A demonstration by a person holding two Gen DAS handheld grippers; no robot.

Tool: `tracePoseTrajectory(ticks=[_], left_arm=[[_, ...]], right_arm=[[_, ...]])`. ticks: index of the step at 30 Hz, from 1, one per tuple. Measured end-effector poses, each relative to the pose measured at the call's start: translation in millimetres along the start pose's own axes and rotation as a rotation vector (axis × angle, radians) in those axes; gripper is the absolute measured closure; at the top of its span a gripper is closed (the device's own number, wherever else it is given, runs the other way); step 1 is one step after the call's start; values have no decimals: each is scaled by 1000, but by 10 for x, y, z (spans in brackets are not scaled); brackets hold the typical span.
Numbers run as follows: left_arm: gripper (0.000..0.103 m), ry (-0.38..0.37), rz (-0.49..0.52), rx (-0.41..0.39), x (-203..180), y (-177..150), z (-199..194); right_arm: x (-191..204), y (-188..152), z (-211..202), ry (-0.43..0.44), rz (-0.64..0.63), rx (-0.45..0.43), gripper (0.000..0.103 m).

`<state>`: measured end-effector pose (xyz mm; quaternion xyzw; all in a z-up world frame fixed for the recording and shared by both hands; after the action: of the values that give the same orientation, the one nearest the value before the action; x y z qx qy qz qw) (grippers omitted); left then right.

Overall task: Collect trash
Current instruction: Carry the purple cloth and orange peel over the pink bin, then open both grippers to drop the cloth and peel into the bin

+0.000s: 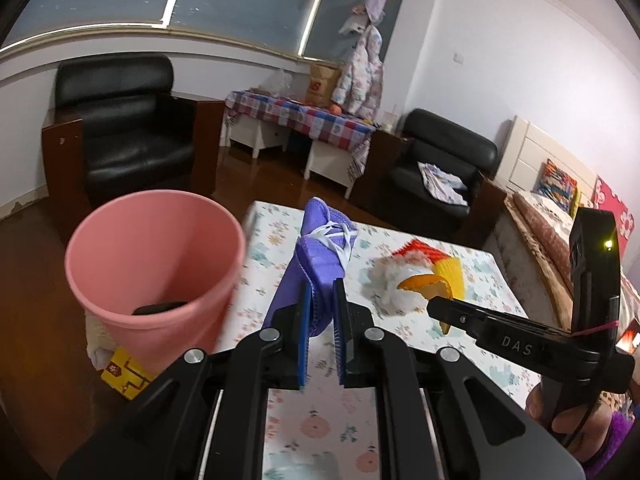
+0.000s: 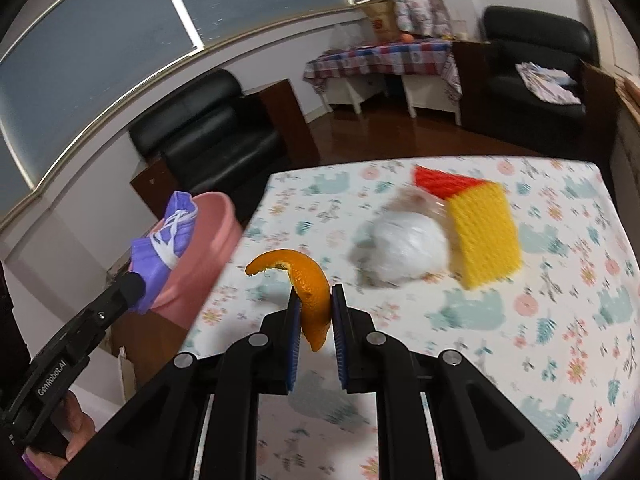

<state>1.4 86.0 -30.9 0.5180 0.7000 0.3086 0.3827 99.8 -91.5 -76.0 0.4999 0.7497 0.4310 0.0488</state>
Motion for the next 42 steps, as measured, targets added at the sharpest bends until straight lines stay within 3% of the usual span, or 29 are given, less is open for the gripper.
tracePoseTrajectory(ticks=[10, 22, 37, 41, 42], left_arm=[[93, 94, -67, -53, 514, 108, -121], [93, 177, -175, -48, 1138, 138, -80], [93, 211, -202, -33, 1404, 115, 18], [90, 208, -186, -33, 1393, 121, 16], [85, 207, -181, -33, 1388, 125, 18]], right_arm=[[682, 256, 318, 91, -100, 18, 89], [1347, 404, 844, 160, -166, 74, 89], [1536, 329, 1369, 159, -174, 143, 88], [1533, 328, 1362, 171, -182, 134, 87], [1535, 333, 1358, 177, -184, 130, 87]])
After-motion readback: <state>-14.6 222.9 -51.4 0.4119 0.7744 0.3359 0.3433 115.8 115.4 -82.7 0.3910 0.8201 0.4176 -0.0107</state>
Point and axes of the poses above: each gripper's, at about its wrist camera, not at the fingertips, and z roughly the way its jaws point, x to its left, y to its top, the point moved 7 cm from there along z, roughly the way its jaws point, and after that the axes turned 3 degrees about y, right-handed, at the moved point
